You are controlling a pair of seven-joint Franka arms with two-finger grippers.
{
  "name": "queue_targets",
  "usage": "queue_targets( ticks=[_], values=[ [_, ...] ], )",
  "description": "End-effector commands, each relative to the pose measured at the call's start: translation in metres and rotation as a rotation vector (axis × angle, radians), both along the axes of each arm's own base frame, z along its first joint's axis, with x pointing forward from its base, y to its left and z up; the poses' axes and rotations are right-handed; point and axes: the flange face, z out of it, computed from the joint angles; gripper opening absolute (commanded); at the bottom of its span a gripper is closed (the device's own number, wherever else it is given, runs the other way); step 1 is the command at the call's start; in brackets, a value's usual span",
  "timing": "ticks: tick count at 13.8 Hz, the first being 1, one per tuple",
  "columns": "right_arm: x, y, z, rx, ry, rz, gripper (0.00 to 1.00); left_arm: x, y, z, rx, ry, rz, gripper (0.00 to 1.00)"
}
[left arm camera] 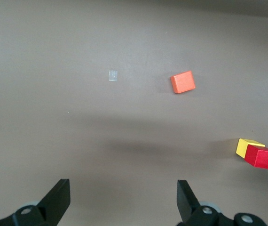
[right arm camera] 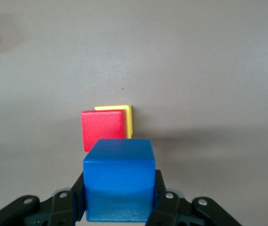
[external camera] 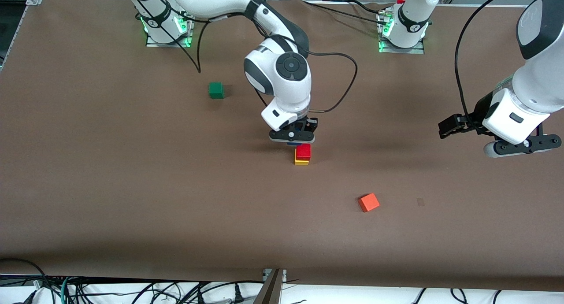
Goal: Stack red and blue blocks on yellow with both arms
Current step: 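Carry the blue cube with the right gripper over the red cube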
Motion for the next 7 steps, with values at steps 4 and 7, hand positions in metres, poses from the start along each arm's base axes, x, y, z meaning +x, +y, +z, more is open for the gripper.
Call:
queue_targets(
  ticks=[4,7],
  values=[
    [0.015,0.006,0.004,0.05,-0.041,-0.032,0.0,-0.009,0.017,0.003,-0.002,0.044,0.008,1.0],
    [0.017,0.013,-0.006,0.086,-0.067,-0.043,0.0,-0.027,0.016,0.02,0.017,0.031,-0.027,1.0]
  ],
)
